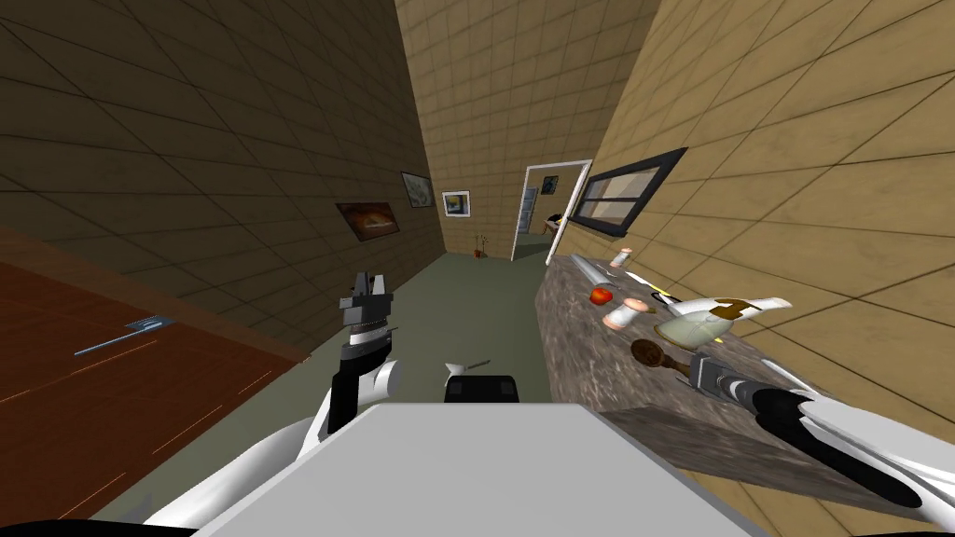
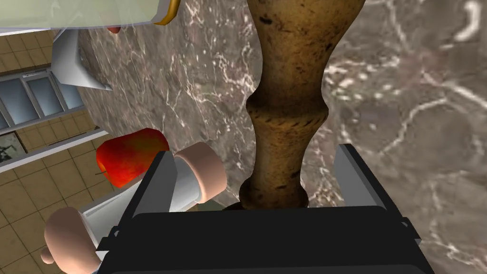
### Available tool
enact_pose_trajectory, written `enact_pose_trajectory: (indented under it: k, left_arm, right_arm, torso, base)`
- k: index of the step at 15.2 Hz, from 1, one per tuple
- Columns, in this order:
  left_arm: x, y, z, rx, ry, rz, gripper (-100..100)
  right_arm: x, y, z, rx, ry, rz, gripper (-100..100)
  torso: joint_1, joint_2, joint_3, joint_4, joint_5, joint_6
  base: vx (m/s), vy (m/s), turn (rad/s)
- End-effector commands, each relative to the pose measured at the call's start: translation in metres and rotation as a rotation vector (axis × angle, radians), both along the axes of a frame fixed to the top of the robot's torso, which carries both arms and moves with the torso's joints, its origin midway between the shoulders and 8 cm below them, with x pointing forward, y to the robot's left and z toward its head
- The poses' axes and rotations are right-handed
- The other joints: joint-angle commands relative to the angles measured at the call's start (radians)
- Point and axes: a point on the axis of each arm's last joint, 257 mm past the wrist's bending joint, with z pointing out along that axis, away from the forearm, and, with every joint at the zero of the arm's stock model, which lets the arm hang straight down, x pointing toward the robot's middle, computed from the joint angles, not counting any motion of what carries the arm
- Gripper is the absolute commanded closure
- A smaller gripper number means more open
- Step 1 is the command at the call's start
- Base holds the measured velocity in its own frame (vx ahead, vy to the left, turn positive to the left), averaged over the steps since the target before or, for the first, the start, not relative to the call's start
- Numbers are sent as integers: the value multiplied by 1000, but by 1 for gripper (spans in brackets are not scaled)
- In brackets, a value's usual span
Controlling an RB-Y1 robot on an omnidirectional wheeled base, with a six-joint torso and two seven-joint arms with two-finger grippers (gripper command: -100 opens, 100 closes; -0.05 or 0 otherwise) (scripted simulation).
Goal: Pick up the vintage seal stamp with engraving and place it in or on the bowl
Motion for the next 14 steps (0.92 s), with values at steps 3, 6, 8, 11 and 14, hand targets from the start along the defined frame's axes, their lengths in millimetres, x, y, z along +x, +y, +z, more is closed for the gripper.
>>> enact_pose_trajectory:
  k: [3, 6, 8, 11, 14]
  left_arm:
    - [0, 0, 0, 0, 0, 0, 0]
    - [0, 0, 0, 0, 0, 0, 0]
    - [0, 0, 0, 0, 0, 0, 0]
    - [0, 0, 0, 0, 0, 0, 0]
    - [0, 0, 0, 0, 0, 0, 0]
  right_arm:
    - [-1, 0, -1, -2, 0, 0, 100]
    - [-1, 0, -2, -1, 0, 0, 100]
    - [4, -3, 10, -4, 5, 11, 100]
    - [22, -20, 40, -43, -46, -1, 100]
    - [34, -28, 63, -35, -90, -20, 100]
  torso:
    - [1, 1, 1, 0, 0, 1]
    - [4, 2, 1, 1, 1, 0]
    - [6, 4, 2, 1, 2, 2]
    - [7, 6, 4, 2, 5, 2]
    - [0, 14, 8, 4, 5, 5]
  base:
    - [11, -31, 16]
    - [2, -5, 5]
    - [-24, 43, -110]
    - [-39, -1, -121]
    - [-125, -120, -153]
